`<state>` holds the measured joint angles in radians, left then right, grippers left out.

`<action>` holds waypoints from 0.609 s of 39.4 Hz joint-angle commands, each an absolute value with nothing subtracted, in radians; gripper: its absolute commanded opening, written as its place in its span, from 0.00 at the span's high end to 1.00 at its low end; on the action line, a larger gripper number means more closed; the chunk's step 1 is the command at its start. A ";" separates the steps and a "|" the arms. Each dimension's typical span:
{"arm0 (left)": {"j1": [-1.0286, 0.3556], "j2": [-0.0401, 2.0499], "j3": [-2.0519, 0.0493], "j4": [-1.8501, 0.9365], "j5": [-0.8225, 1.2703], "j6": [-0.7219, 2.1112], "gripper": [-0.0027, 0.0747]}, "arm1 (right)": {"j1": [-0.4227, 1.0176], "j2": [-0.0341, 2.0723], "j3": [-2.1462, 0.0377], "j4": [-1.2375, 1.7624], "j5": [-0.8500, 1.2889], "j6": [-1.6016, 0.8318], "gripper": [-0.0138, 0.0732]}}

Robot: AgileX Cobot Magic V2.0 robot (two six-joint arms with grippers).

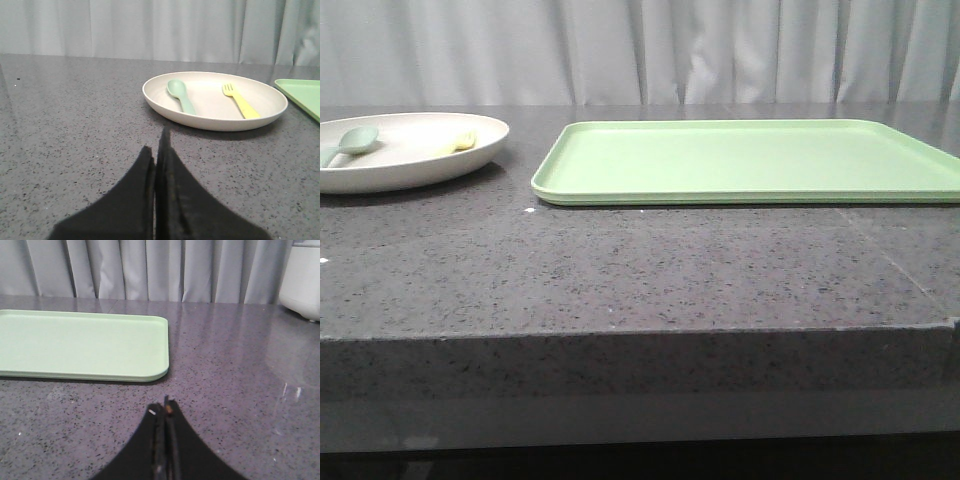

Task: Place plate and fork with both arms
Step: 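Move the left gripper toward the cream plate holding the spoon and fork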

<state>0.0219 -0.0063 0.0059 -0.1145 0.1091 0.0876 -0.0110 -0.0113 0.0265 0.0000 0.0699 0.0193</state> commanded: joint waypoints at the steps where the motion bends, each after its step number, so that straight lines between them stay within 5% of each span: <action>1: 0.017 -0.027 0.009 -0.124 0.024 0.084 0.99 | -0.013 -0.029 0.023 0.000 -0.010 0.014 0.92; 24: 0.017 -0.027 0.009 -0.124 0.006 0.084 0.99 | -0.013 -0.029 0.023 0.000 -0.011 0.014 0.92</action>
